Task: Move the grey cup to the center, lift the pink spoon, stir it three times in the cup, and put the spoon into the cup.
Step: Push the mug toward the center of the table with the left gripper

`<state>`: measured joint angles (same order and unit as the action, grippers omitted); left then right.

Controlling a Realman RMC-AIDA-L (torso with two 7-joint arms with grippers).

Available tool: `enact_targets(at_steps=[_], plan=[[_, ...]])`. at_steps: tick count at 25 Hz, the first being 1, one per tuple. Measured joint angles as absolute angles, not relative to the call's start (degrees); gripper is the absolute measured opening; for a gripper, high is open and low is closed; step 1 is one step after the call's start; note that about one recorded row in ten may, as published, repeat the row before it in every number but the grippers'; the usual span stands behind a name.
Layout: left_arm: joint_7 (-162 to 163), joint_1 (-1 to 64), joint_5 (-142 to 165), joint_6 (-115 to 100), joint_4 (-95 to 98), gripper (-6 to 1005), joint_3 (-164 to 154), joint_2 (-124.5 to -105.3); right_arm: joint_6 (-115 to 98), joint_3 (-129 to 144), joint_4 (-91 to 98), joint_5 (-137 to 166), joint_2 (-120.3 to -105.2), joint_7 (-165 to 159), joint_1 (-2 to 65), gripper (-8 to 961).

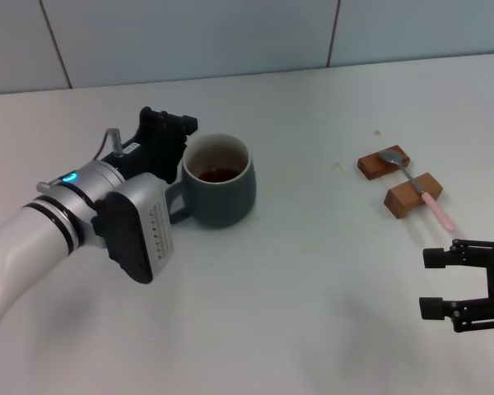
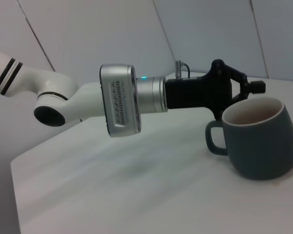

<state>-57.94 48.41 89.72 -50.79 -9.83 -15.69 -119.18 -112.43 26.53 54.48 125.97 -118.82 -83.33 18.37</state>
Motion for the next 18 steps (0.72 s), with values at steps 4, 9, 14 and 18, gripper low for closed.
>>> enact_targets(at_steps=[4, 9, 14, 18], plan=[[-58.90, 48.45, 91.86, -51.63, -11.31, -2, -15.36, -119.18, -112.82, 26.32, 54.49, 125.94, -118.86, -83.47, 18.22, 797], [-61.67, 48.45, 92.04, -52.37, -13.35, -2, -14.70, -119.18, -113.07, 26.28, 54.50, 125.90, -118.89, -83.66, 18.13, 796], [-60.97, 47.89, 92.06, -53.00, -13.79, -2, -4.42, -119.12, -113.12, 26.27, 54.42, 125.87, -118.91, -83.72, 18.10, 795], [-50.81, 45.84, 92.06, -59.32, -13.72, -2, 3.52, -118.80, -112.87, 26.21, 54.14, 125.58, -118.92, -83.44, 18.14, 794]])
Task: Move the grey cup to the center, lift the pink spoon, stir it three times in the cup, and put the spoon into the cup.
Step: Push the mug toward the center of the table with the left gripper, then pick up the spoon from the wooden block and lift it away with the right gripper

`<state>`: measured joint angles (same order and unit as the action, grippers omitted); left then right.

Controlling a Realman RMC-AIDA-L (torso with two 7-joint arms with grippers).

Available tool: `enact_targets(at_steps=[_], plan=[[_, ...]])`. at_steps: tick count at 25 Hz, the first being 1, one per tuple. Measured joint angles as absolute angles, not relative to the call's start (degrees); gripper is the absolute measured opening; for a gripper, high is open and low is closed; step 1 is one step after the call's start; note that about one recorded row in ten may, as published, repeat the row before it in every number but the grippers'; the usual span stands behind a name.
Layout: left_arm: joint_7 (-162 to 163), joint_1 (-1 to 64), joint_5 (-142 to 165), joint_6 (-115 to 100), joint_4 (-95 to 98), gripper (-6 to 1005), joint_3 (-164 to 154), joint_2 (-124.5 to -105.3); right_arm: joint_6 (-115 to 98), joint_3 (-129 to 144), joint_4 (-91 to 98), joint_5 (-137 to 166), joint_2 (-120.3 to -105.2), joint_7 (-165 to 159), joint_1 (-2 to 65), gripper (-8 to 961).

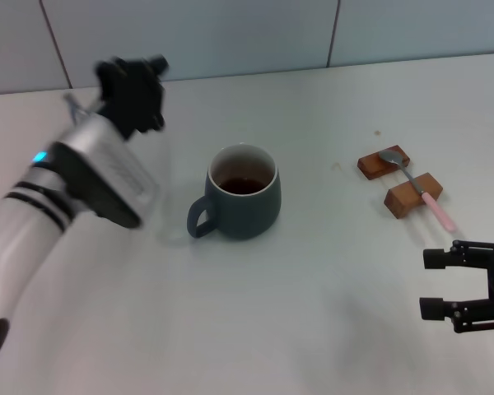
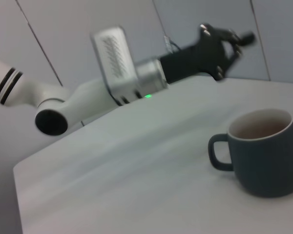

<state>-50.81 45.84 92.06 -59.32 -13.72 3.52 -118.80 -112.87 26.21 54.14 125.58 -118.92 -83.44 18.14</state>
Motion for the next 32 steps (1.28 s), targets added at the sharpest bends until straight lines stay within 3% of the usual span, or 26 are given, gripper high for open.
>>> enact_targets(at_steps=[5, 9, 15, 18, 21, 25, 31, 32], plan=[[-31.07, 42.72, 92.55, -70.09, -10.90, -1, 3.87, -118.42, -112.91, 25.09, 53.54, 123.15, -118.91, -82.60, 17.70, 793], [10.02, 37.71, 102.42, -85.21, 2.48, 15, -4.34, -118.27, -113.02, 22.89, 53.32, 119.99, -118.91, -82.53, 16.83, 792], [29.82, 34.16, 105.68, -91.27, 13.01, 47, -13.41, -118.48, -112.94, 15.53, 47.40, 113.54, -118.75, -86.85, 15.86, 791], [41.06, 31.29, 106.20, -90.40, 21.98, 63, -23.48, -118.84, -112.58, 7.23, 38.75, 111.88, -117.69, -91.61, 15.55, 790], [45.72, 29.62, 106.20, -87.93, 26.05, 79, -28.43, -118.96, -111.08, -1.62, 27.28, 111.75, -115.41, -95.32, 13.65, 789], [50.59, 27.75, 105.99, -83.81, 31.22, 286, -35.03, -119.12, -105.20, -7.69, 15.52, 111.73, -113.86, -101.50, 9.33, 788], [56.43, 27.02, 105.71, -79.07, 37.84, 494, -44.36, -119.12, -97.67, -8.54, 13.35, 111.96, -117.00, -111.85, 6.71, 787], [56.60, 27.05, 105.71, -78.46, 38.20, 611, -45.14, -119.12, -96.75, -8.43, 13.10, 112.02, -117.31, -112.95, 6.70, 787]])
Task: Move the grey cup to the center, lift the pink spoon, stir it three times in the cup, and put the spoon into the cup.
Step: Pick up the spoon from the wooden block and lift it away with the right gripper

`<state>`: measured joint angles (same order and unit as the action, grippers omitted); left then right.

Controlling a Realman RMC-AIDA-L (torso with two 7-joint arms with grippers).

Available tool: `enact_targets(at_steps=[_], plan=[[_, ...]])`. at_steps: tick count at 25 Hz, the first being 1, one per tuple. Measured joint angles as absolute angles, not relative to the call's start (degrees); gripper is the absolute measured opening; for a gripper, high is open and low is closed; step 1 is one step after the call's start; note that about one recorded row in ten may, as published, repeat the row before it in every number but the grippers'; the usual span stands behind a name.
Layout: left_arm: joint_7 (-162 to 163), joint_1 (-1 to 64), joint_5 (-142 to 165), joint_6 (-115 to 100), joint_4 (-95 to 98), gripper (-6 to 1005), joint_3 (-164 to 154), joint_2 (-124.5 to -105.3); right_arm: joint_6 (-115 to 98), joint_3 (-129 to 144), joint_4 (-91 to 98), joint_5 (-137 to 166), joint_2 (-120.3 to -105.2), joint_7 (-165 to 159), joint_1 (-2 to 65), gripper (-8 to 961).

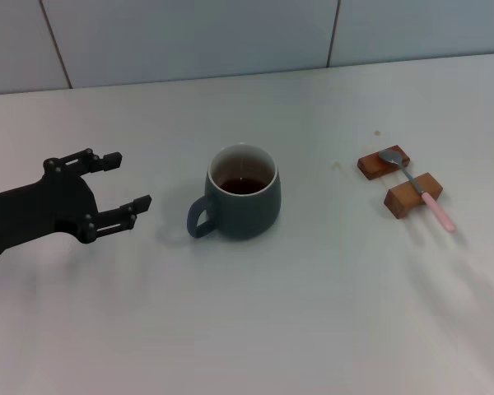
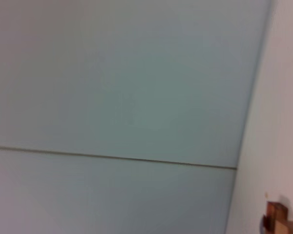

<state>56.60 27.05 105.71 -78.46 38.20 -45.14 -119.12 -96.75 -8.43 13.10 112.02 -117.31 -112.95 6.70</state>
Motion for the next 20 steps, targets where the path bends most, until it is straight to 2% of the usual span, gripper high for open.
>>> enact_targets(at_steps=[1, 7, 20], plan=[[56.79, 27.24, 105.71, -77.38, 38.81, 729, -46.47, -119.11, -95.95, -8.32, 12.70, 112.06, -117.55, -113.69, 6.76, 787], [56.04, 27.83, 105.55, -76.86, 39.17, 827, -47.08, -118.85, -92.08, -8.17, 11.41, 112.90, -118.14, -117.41, 7.87, 785], [55.71, 27.63, 105.27, -77.39, 39.29, 825, -47.18, -118.68, -84.96, -7.21, 8.71, 113.87, -118.28, -120.39, 10.44, 782]])
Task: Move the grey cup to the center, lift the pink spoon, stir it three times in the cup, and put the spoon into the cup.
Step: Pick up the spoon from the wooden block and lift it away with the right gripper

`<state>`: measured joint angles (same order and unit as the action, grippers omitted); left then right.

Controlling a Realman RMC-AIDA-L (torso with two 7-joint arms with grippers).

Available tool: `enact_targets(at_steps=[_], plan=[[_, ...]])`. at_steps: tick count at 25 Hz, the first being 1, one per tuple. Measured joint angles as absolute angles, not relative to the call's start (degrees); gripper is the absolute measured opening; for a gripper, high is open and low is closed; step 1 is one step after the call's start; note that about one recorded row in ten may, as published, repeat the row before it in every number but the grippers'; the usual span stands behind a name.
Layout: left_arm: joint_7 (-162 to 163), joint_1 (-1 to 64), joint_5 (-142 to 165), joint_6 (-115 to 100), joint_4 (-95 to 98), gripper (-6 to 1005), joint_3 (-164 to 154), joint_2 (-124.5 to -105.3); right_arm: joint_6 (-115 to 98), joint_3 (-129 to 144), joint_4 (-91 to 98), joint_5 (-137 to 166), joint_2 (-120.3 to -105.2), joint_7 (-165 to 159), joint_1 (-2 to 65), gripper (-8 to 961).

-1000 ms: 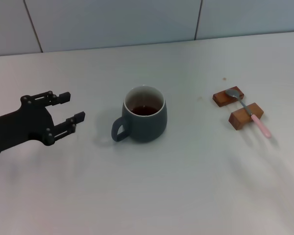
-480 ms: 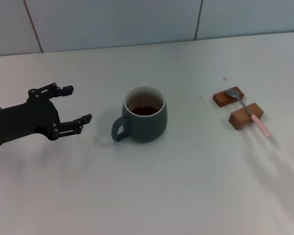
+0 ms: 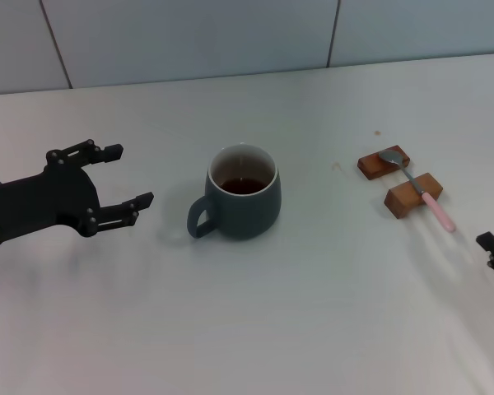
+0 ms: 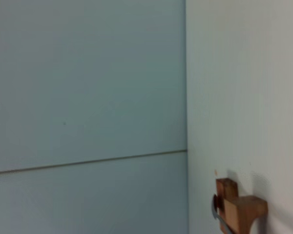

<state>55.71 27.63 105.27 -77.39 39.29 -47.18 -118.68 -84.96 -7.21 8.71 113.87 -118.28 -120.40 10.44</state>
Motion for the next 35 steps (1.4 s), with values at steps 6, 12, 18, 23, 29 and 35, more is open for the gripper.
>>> enact_targets(at_steps=[6, 12, 18, 23, 29, 35], plan=[[55.73, 27.91, 105.27, -77.48, 39.41, 822, -47.20, -118.64, -82.98, -5.87, 8.44, 113.92, -118.45, -120.77, 11.85, 781], [55.76, 28.05, 105.28, -77.70, 39.72, 821, -47.20, -118.68, -81.38, -4.71, 8.36, 113.92, -118.48, -121.13, 12.95, 779], [55.93, 28.05, 105.29, -77.97, 40.05, 820, -47.19, -118.74, -80.35, -4.56, 8.25, 113.92, -118.47, -121.22, 13.46, 778], [55.93, 28.04, 105.28, -78.11, 40.08, 820, -47.19, -118.74, -79.87, -4.57, 8.25, 113.92, -118.45, -121.31, 14.13, 777], [56.01, 28.32, 105.24, -78.14, 40.08, 819, -47.24, -118.74, -79.15, -3.91, 8.26, 113.90, -118.29, -121.39, 15.04, 776], [56.06, 28.46, 105.17, -78.14, 40.08, 818, -47.52, -118.74, -78.55, -3.86, 8.26, 113.90, -118.34, -121.41, 15.52, 774]])
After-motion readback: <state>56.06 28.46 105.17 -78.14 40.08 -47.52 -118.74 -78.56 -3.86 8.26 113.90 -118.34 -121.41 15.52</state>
